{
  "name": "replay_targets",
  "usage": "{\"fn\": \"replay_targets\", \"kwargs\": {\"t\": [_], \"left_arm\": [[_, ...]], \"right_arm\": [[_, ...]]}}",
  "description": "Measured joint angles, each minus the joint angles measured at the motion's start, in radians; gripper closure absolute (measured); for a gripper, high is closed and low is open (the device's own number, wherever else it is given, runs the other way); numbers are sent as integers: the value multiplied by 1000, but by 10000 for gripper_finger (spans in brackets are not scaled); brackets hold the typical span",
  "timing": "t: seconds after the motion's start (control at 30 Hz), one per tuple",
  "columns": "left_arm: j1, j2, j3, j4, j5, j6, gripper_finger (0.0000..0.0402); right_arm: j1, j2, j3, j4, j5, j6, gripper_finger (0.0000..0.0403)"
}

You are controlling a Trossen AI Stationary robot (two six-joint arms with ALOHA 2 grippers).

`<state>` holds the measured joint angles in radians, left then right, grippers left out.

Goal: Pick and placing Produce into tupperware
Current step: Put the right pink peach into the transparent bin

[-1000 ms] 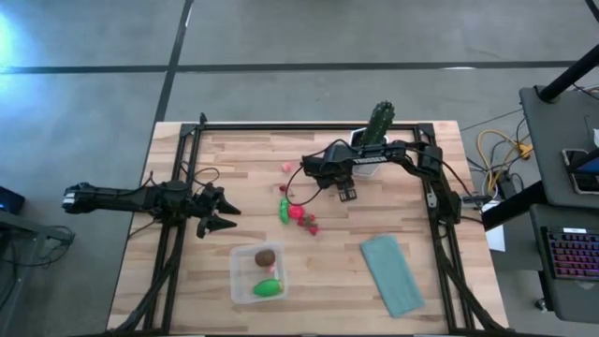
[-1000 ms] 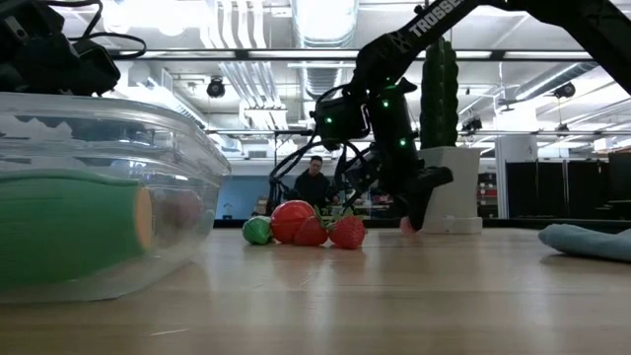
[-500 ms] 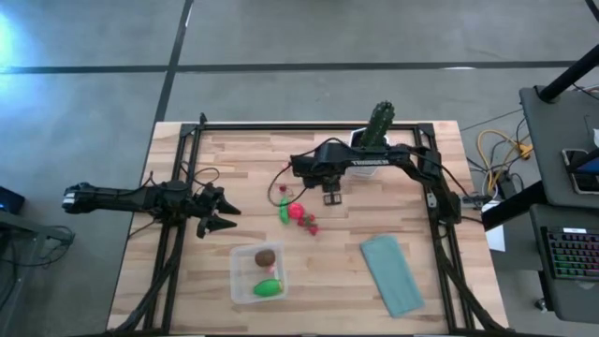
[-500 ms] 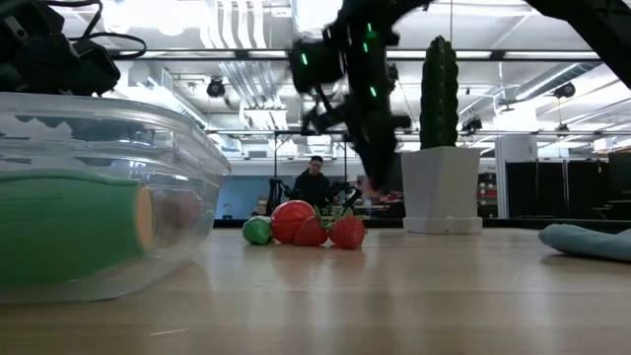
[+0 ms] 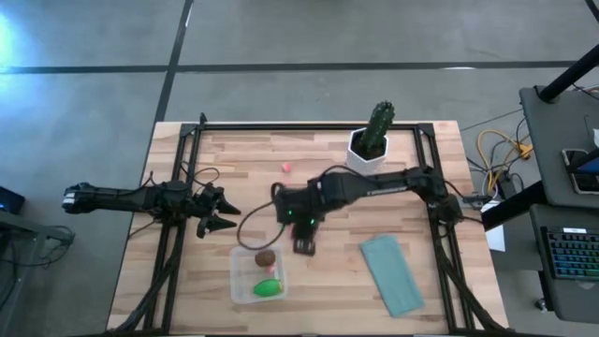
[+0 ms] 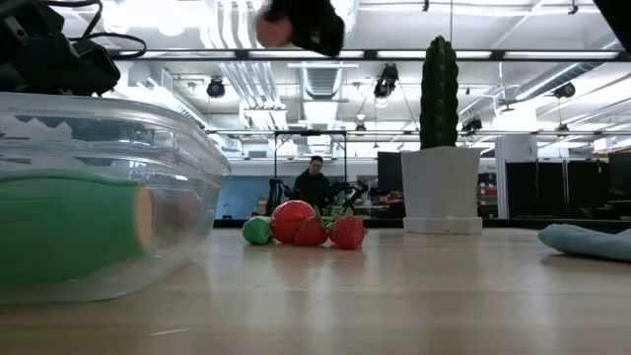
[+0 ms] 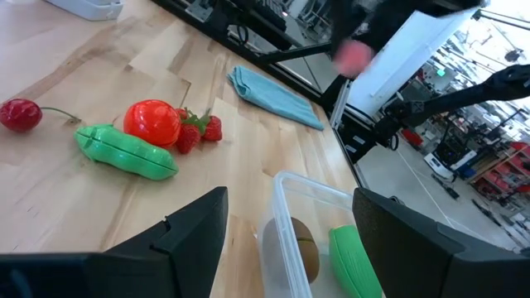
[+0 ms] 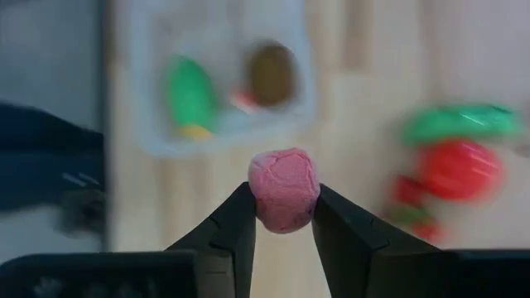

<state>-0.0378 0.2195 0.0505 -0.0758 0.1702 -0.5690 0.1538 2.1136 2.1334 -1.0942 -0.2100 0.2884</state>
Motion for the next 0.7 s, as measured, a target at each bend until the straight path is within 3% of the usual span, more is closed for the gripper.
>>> {"fn": "replay_targets", "kwargs": {"t": [0.3,0.5,0.7], "left_arm": [[0,0,0,2,1,0,155],[0,0,0,5,0,0,155],[0,0,0,5,0,0,155]], "right_arm": [[65,116,-30,260,-8,182,303],[95,214,5,290,-85,208,303],[121,250,45,336,-81,213,299]]}}
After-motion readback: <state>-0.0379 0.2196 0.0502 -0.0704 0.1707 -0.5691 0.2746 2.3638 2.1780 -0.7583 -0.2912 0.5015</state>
